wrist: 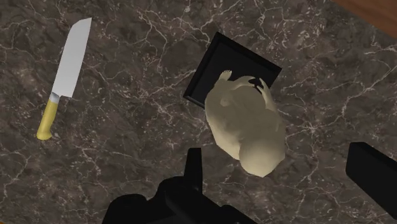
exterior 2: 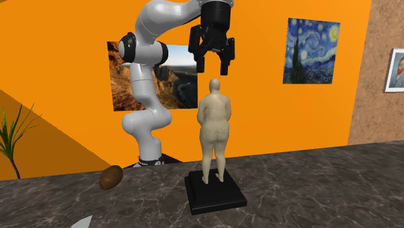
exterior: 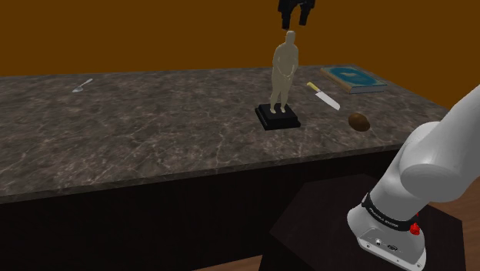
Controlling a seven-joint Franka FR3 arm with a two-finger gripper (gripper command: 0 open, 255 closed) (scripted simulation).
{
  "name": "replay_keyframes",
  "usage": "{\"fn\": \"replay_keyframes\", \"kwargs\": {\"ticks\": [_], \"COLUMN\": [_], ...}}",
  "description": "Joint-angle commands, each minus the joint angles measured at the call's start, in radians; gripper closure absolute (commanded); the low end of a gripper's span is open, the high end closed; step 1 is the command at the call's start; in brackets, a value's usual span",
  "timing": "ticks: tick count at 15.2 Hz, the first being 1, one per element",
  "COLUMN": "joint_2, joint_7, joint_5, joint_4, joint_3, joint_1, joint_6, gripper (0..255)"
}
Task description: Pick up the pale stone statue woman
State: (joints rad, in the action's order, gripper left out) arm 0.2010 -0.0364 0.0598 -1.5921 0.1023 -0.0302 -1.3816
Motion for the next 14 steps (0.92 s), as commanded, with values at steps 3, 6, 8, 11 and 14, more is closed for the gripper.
{"fn": "replay_keyframes", "kwargs": {"ticks": [3, 6, 8, 11, 14], "joint_2": [0.013, 0.033, 0.033, 0.032, 0.032], "joint_7": [-0.001, 0.002, 0.002, 0.002, 0.002], "joint_5": [0.002, 0.004, 0.004, 0.004, 0.004], "joint_4": [-0.057, -0.128, -0.128, -0.127, -0.127], "joint_3": [0.002, 0.002, 0.002, 0.002, 0.002], "joint_1": [-0.002, -0.002, -0.002, -0.002, -0.002], "joint_6": [-0.047, -0.098, -0.098, -0.098, -0.099], "gripper": [0, 0, 0, 255, 255]}}
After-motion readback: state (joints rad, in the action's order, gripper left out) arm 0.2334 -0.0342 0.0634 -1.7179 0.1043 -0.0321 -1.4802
